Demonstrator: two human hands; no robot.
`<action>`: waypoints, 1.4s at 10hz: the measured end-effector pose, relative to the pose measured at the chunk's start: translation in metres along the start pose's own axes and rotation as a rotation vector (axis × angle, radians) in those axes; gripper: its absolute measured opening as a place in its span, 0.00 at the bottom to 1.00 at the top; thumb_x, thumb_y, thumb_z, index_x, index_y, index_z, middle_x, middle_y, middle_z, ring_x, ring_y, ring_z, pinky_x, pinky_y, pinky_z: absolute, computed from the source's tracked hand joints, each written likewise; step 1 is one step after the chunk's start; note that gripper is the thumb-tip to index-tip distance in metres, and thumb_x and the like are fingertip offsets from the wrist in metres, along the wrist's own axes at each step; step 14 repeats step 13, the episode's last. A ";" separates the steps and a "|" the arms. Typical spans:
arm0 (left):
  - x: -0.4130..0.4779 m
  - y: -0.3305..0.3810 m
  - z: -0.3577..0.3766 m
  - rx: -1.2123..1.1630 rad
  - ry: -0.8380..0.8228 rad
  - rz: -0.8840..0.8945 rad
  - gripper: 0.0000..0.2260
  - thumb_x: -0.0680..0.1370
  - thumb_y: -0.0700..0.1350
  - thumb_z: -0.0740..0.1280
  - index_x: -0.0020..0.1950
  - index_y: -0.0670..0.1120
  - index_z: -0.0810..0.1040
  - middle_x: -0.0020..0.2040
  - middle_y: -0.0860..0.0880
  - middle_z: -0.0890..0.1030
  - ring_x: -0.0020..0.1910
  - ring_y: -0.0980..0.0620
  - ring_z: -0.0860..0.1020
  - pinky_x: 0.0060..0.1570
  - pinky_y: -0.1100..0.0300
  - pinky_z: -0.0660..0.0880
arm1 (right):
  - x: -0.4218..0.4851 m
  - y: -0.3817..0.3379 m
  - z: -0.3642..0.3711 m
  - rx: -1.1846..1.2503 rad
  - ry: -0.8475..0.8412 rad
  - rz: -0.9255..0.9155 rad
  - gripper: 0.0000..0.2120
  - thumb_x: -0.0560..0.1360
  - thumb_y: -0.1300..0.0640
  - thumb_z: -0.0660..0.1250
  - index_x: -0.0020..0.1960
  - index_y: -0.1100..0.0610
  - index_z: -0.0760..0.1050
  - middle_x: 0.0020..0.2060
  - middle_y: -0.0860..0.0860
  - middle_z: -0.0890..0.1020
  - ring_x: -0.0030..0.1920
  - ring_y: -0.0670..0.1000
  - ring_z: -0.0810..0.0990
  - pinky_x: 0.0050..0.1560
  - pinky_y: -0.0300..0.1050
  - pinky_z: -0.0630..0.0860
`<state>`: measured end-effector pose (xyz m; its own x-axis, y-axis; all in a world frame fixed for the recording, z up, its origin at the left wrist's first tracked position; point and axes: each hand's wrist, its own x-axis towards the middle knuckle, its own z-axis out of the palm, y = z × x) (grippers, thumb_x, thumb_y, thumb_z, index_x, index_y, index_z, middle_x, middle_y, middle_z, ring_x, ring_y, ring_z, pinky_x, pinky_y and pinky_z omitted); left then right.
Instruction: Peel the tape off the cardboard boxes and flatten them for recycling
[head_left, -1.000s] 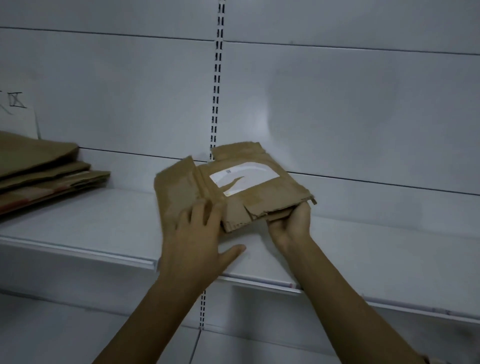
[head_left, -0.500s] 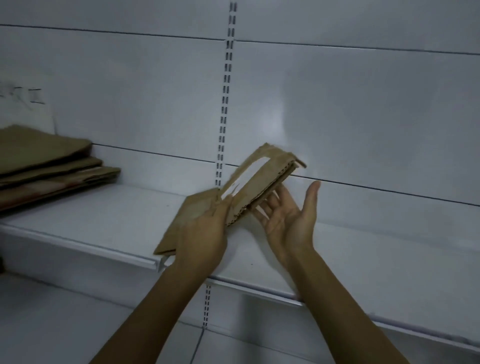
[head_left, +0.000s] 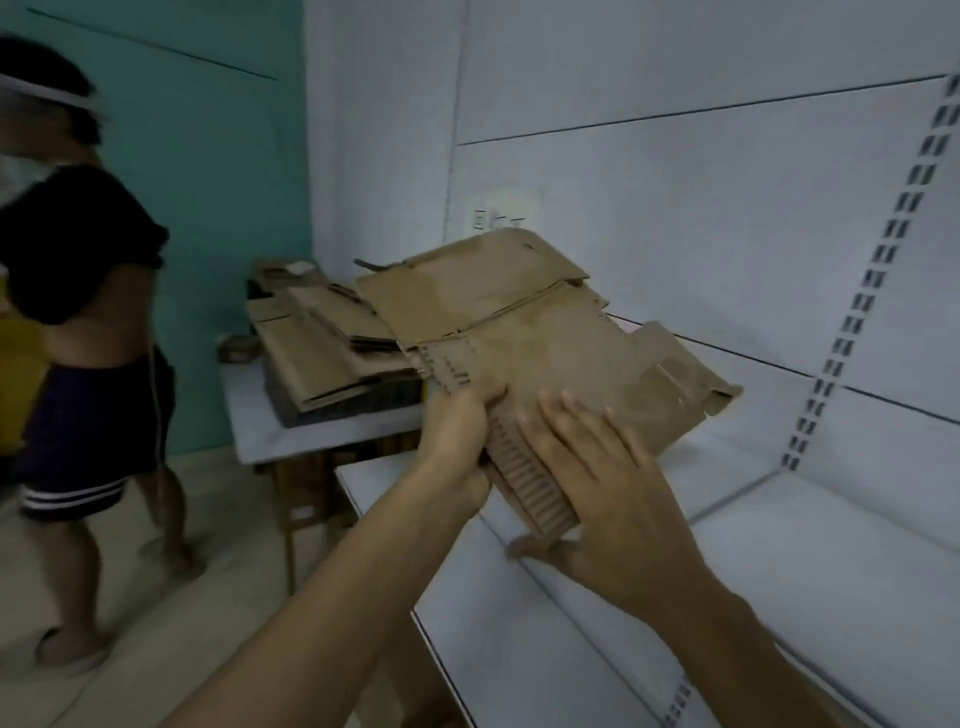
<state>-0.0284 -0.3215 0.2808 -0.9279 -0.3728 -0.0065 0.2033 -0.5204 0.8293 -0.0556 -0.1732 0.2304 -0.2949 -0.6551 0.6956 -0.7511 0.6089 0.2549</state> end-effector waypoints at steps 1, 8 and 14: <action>0.007 0.021 -0.028 0.017 -0.039 0.026 0.08 0.78 0.39 0.65 0.56 0.41 0.79 0.47 0.43 0.84 0.43 0.46 0.82 0.38 0.56 0.80 | 0.025 -0.013 0.030 -0.054 0.330 -0.115 0.22 0.74 0.58 0.67 0.68 0.56 0.73 0.66 0.56 0.75 0.68 0.57 0.72 0.63 0.57 0.71; 0.241 0.128 -0.168 0.811 -0.424 0.529 0.08 0.79 0.47 0.63 0.56 0.54 0.78 0.49 0.57 0.83 0.48 0.61 0.79 0.45 0.67 0.76 | 0.329 0.104 0.216 0.194 0.032 0.338 0.23 0.72 0.63 0.62 0.66 0.54 0.75 0.63 0.53 0.78 0.64 0.56 0.75 0.66 0.50 0.69; 0.382 0.156 -0.178 1.513 -0.658 1.011 0.24 0.77 0.56 0.55 0.73 0.55 0.64 0.69 0.57 0.71 0.67 0.57 0.67 0.65 0.55 0.67 | 0.336 0.083 0.257 0.258 -0.539 0.417 0.28 0.75 0.32 0.55 0.62 0.51 0.73 0.57 0.46 0.77 0.58 0.48 0.75 0.52 0.38 0.69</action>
